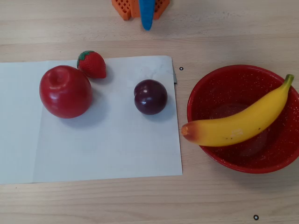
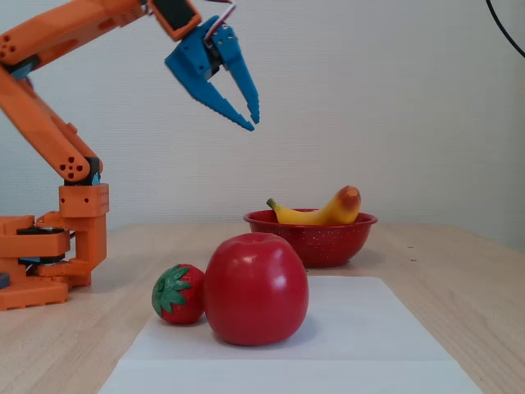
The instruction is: Grasp the banana and put it in the red bowl
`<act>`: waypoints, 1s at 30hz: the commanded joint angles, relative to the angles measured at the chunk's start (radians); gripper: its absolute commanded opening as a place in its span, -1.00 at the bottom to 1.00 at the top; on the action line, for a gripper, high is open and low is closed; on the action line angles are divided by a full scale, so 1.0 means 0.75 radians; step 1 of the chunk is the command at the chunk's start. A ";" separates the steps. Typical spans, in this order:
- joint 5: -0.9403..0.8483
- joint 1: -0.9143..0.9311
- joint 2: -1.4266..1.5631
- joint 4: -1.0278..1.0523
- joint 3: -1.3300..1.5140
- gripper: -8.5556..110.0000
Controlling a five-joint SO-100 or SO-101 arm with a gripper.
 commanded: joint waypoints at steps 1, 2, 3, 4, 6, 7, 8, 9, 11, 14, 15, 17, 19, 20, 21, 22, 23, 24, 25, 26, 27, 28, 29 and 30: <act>-0.016 -0.041 0.180 -0.125 0.078 -0.85; -0.016 -0.047 0.233 -0.166 0.143 -0.85; -0.018 -0.053 0.280 -0.200 0.207 -0.85; -0.025 -0.061 0.325 -0.225 0.262 -0.85; -0.039 -0.072 0.393 -0.256 0.356 -0.85; -0.053 -0.082 0.423 -0.278 0.407 -0.85; -0.067 -0.090 0.462 -0.307 0.462 -0.85; -0.070 -0.096 0.507 -0.352 0.532 -0.85; -0.078 -0.108 0.612 -0.450 0.683 -0.85; -0.063 -0.117 0.775 -0.583 0.914 -0.85; -0.059 -0.119 0.826 -0.628 0.990 -0.85; -0.051 -0.123 0.922 -0.712 1.133 -0.85; -0.053 -0.127 1.008 -0.794 1.268 -0.85; -0.055 -0.129 1.047 -0.837 1.331 -0.85; -0.055 -0.131 1.084 -0.879 1.395 -0.85; -0.055 -0.133 1.123 -0.929 1.458 -0.85; -0.053 -0.133 1.160 -0.963 1.516 -0.85; -0.053 -0.133 1.192 -0.984 1.563 -0.85; -0.055 -0.133 1.225 -1.008 1.612 -0.85; -0.055 -0.133 1.254 -1.031 1.655 -0.85; -0.055 -0.135 1.262 -1.053 1.685 -0.85; -0.055 -0.135 1.262 -1.080 1.716 -0.85; -0.055 -0.135 1.262 -1.113 1.749 -0.85; -0.051 -0.135 1.262 -1.141 1.781 -0.85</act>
